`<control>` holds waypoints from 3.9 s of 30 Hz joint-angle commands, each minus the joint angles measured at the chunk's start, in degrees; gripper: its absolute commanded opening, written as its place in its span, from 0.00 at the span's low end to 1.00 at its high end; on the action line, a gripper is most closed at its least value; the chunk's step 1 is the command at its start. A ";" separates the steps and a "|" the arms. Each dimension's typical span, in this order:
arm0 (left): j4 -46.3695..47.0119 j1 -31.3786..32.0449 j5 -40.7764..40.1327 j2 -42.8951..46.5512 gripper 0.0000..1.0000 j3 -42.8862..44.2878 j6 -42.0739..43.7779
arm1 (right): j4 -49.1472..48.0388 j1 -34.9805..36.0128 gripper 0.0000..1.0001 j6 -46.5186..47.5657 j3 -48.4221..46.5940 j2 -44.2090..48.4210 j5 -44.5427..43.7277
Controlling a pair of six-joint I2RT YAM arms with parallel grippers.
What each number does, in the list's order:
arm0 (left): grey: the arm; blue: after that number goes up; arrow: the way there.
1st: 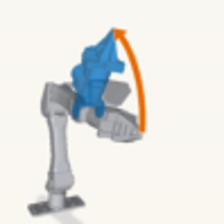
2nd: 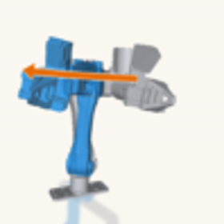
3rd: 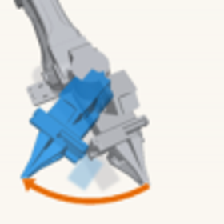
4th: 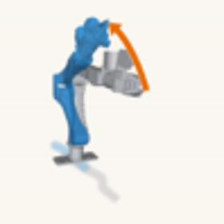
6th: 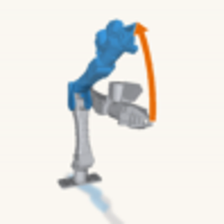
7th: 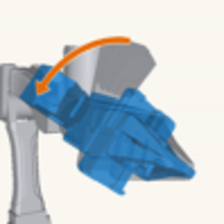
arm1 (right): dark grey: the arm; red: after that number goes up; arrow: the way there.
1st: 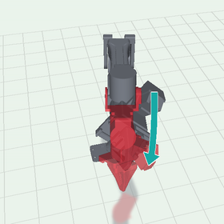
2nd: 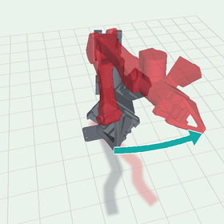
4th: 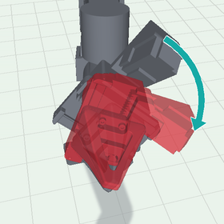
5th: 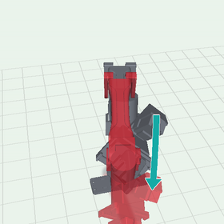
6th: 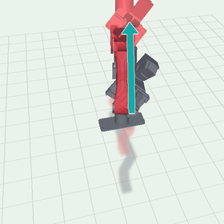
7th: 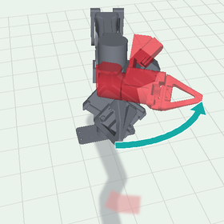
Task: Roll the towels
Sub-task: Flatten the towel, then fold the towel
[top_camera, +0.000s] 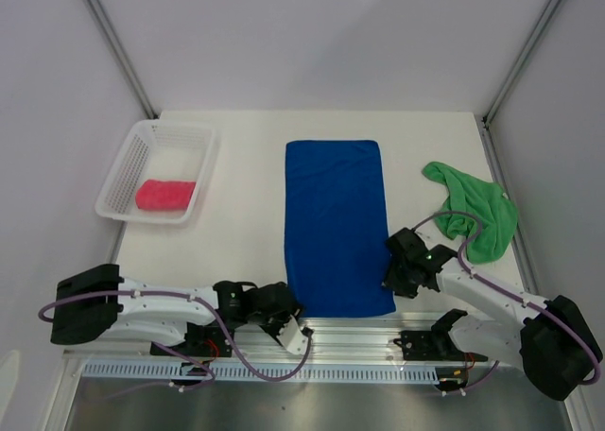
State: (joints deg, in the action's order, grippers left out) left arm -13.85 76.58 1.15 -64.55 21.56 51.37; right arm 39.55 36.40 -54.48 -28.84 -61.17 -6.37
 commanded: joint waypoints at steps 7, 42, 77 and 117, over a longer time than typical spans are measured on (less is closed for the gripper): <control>4.71 0.50 -0.53 -3.30 0.21 1.20 -0.48 | 0.79 2.01 0.38 -1.86 0.54 -0.01 1.10; 3.30 -0.28 -3.79 0.66 0.01 1.73 -13.85 | 8.71 6.49 0.39 -11.26 3.88 4.48 4.54; 5.14 -16.69 -3.96 4.35 0.01 7.17 -13.58 | 11.87 9.56 0.00 -11.62 -11.05 11.16 -10.14; -18.32 -50.91 -5.37 -60.86 0.01 87.86 -29.75 | -17.58 -28.58 0.00 6.93 -75.48 -67.68 13.84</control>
State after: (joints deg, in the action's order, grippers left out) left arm -31.59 25.45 -3.40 -124.95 105.91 23.77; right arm 22.96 8.12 -45.60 -100.38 -127.63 6.22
